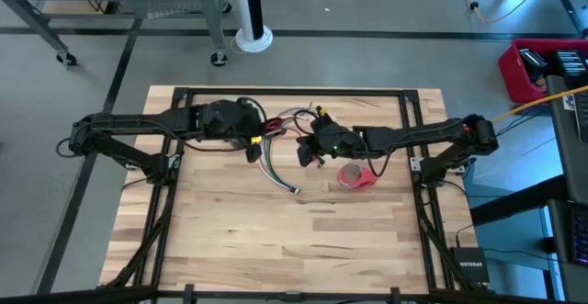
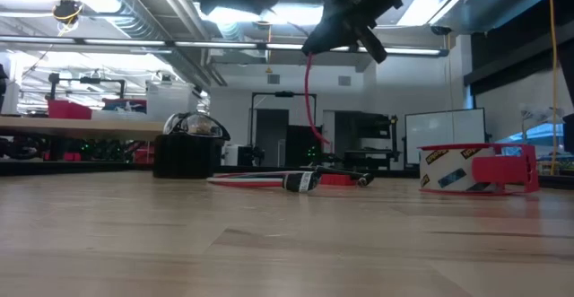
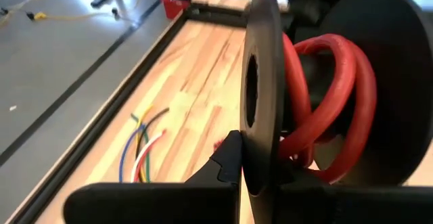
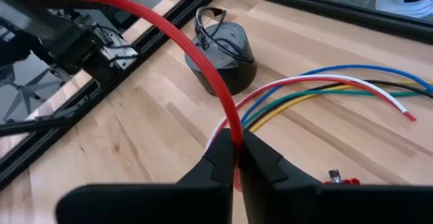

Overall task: Coil cords
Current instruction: Coil the red wire onto the spool

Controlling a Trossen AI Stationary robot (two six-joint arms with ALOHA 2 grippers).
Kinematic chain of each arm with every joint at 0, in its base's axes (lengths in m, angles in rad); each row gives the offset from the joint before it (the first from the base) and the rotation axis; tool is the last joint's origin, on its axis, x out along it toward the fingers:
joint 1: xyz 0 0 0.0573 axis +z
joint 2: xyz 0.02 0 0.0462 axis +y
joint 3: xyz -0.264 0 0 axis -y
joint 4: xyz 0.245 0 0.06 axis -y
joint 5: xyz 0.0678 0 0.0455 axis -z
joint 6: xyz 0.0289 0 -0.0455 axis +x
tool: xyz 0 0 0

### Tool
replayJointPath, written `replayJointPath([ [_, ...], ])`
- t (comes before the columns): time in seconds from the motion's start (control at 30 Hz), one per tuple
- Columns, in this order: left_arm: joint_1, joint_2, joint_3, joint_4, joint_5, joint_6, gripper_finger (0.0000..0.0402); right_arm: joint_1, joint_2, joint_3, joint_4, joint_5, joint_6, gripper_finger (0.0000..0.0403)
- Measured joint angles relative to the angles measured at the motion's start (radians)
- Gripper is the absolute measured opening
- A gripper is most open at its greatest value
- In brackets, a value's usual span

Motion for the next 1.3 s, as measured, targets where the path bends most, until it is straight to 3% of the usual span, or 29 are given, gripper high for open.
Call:
replayJointPath([
  [0.37,0.0,0.001,0.0,-0.102,0.0,-0.047,0.0,0.0,-0.047,0.0,0.01,0.0,-0.015,0.0013],
  [0.73,-0.002,0.004,0.0,-0.106,0.011,-0.078,0.0,0.0,-0.06,0.0,0.158,-0.001,-0.015,0.0016],
  [1.03,-0.002,0.023,0.0,-0.099,0.012,-0.078,0.0,0.0,-0.06,0.0,0.329,-0.14,-0.014,0.0019],
  [1.3,-0.002,0.055,0.0,-0.092,0.011,-0.074,0.0,0.0,-0.06,0.001,0.379,-0.161,0.014,0.002],
])
